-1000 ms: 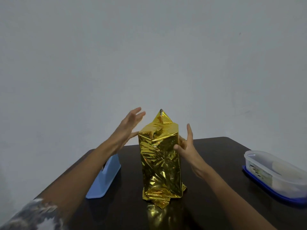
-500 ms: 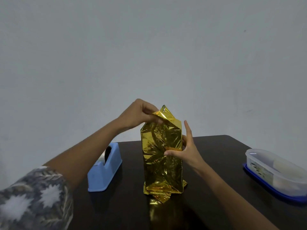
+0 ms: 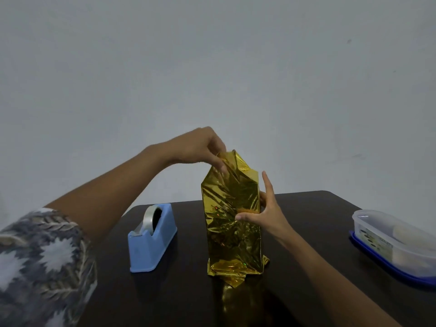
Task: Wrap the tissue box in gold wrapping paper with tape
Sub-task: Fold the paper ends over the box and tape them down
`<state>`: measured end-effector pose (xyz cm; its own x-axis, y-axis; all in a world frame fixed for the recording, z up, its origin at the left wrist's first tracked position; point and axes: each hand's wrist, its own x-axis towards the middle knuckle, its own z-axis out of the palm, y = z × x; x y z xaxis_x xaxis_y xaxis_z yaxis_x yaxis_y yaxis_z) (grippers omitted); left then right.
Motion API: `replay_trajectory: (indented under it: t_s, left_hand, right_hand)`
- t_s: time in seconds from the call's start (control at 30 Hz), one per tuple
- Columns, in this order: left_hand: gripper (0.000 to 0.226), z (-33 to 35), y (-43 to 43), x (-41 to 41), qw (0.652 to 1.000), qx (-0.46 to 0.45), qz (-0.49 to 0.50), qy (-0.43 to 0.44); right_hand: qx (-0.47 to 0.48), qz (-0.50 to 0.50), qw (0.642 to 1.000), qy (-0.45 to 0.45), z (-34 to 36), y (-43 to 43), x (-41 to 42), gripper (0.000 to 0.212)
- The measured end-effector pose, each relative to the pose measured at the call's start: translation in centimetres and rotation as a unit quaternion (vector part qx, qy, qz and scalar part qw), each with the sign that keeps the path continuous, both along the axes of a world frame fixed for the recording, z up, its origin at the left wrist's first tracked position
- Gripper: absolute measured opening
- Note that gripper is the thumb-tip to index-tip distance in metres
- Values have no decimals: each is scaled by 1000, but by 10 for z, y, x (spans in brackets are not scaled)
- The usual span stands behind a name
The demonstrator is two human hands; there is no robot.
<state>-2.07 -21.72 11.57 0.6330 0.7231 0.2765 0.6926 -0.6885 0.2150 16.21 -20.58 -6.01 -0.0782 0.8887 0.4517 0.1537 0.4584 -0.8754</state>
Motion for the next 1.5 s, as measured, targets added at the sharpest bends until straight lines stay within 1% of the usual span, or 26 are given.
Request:
replay_trajectory:
  t_s: [0.03,0.07,0.13,0.17,0.2,0.27,0.3,0.33,0.37,0.43,0.47,0.5,0.53,0.57,0.6,0.67,0.73,0.83,0.9,1.0,1.2,1.33,1.5]
  left_hand:
    - [9,2,-1,1,999,17,-5,-40]
    - [8,5,-1,2,995,26,-9,-95]
    - [12,12,-5,1,976,25,-34,-214]
    - [17,15,-5,0,971,18,-40,-234]
    - [27,17,-4,-2,976,2,-40,-212]
    - [50,15,-3,-2,996,-34,-21,-85]
    - [57,11,-2,-1,999,-39,-7,-27]
    - [59,7,0,1,999,-37,2,1]
    - [53,3,3,2,999,-32,-1,-3]
    - [30,-1,5,5,998,-24,-26,-60]
    - [22,0,5,6,996,-21,-32,-86]
    - [18,0,6,6,994,-18,-32,-103]
    - [17,1,6,6,993,-15,-30,-113]
    - [16,0,6,8,992,-13,-27,-120]
    - [15,-1,5,8,991,-15,-26,-128]
    - [14,-2,4,10,990,-24,-31,-139]
    - [13,-3,4,10,988,-35,-34,-149]
    - [14,-4,4,10,985,-46,-27,-166]
    - [18,-4,3,10,985,-46,-30,-167]
    - [19,-4,2,9,985,-48,-42,-161]
    - [8,-3,5,7,987,-39,-63,-143]
    - [18,-1,6,6,989,-35,-66,-126]
    - [16,4,5,6,996,-31,-46,-68]
  right_hand:
    - [1,3,1000,0,0,0,0,140]
    - [3,4,1000,1,0,-1,0,139]
    - [4,5,1000,2,0,-1,1,137]
    - [5,7,1000,3,0,-1,1,137]
    - [4,8,1000,3,-1,0,1,137]
    - [7,8,1000,3,0,1,1,137]
    - [10,10,1000,-4,0,2,2,136]
    - [16,14,1000,-15,1,0,1,135]
    - [20,24,999,-23,2,0,2,136]
    - [38,49,998,-5,6,-6,0,138]
    - [51,42,998,17,10,-10,0,132]
    - [66,24,997,42,15,-13,-2,117]
    - [88,-9,994,59,21,-15,-3,97]
    - [114,-44,990,65,28,-17,-4,79]
    - [140,-69,985,68,35,-18,-6,66]
    - [169,-90,979,66,48,-19,-9,47]
    - [173,-98,978,59,58,-20,-11,31]
    - [179,-95,978,52,65,-18,-16,20]
    - [178,-96,977,61,66,-17,-17,17]
    - [178,-97,976,76,65,-16,-19,23]
    - [195,-94,973,75,66,-17,-18,19]
    - [183,-87,976,81,66,-18,-17,18]
    - [175,-91,977,79,66,-17,-16,15]
